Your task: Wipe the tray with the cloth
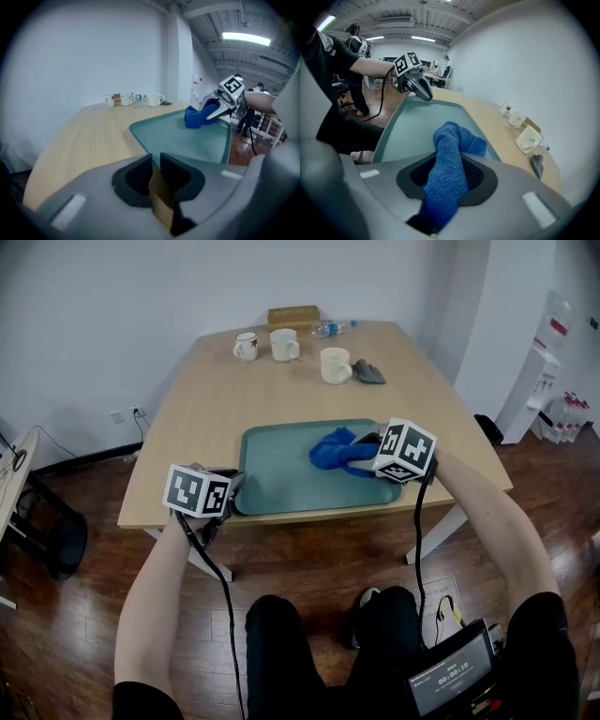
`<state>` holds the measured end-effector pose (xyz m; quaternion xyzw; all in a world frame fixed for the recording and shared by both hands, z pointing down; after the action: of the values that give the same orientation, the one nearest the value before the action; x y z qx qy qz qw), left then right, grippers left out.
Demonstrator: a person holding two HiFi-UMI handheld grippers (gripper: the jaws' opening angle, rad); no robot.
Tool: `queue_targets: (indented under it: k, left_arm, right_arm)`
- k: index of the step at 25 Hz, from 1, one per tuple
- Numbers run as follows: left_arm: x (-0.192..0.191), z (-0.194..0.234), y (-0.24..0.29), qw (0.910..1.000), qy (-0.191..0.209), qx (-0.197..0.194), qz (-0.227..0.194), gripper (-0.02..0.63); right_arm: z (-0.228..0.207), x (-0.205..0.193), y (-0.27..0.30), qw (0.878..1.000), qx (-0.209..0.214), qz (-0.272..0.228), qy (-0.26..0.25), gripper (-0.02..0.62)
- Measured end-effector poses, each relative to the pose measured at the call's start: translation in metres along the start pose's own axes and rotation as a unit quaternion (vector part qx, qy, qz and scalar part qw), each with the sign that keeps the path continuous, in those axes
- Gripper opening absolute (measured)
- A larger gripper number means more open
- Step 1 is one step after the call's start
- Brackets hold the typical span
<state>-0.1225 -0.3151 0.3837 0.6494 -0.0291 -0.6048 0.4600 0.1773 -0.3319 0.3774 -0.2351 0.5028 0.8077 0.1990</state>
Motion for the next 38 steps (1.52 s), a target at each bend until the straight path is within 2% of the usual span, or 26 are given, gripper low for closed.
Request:
queue_targets:
  k: [8,12,17,23,26,29,33,38]
  left_arm:
    - [0.003,-0.004,0.001,0.9999,0.007,0.007,-0.007,0.055]
    - [0.001,-0.003,-0.001,0.9999,0.009,0.01,-0.007,0.055]
    - [-0.001,-0.006,-0.001,0.9996,0.021,0.011,-0.012,0.052]
    - [0.003,-0.003,-0.007,0.9997,0.019,0.011,-0.014,0.052]
    - [0.001,-0.001,-0.009,0.9993,0.025,0.019,-0.018,0.052]
    - [0.002,-0.002,-0.009,0.9993,0.024,0.019,-0.019,0.054]
    - [0.002,-0.001,-0.007,0.9994,0.021,0.019,-0.017,0.055]
    - [0.003,0.001,-0.006,0.9993,0.022,0.024,-0.017,0.055]
  right_arm:
    - [0.06,0.012,-0.029,0.998,0.044,-0.015,-0.046,0.112]
    - [0.071,0.016,-0.032,0.996,0.056,-0.016,-0.061,0.112]
    - [0.044,0.006,-0.028,0.998,0.039,0.001,-0.053,0.112]
    - [-0.028,-0.025,-0.014,0.999,-0.022,0.035,-0.013,0.112]
    - [-0.058,-0.035,-0.006,0.996,-0.062,0.066,-0.018,0.112]
    - [-0.074,-0.032,-0.003,0.993,-0.087,0.078,-0.028,0.114]
    - [-0.074,-0.033,0.0,0.993,-0.074,0.086,-0.043,0.114]
    - [-0.045,-0.024,-0.011,0.996,-0.041,0.075,-0.04,0.112]
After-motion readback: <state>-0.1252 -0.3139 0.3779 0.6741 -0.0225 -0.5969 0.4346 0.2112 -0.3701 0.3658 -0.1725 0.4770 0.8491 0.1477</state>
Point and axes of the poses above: the fingertips, and each gripper's own axes: y forward along the fingers, z to its left, x out of its top, the point moved 8 cm from there along -y, backward along the fingers, and after that the axes turned 10 degrees about -y, right-handed, at the moved point
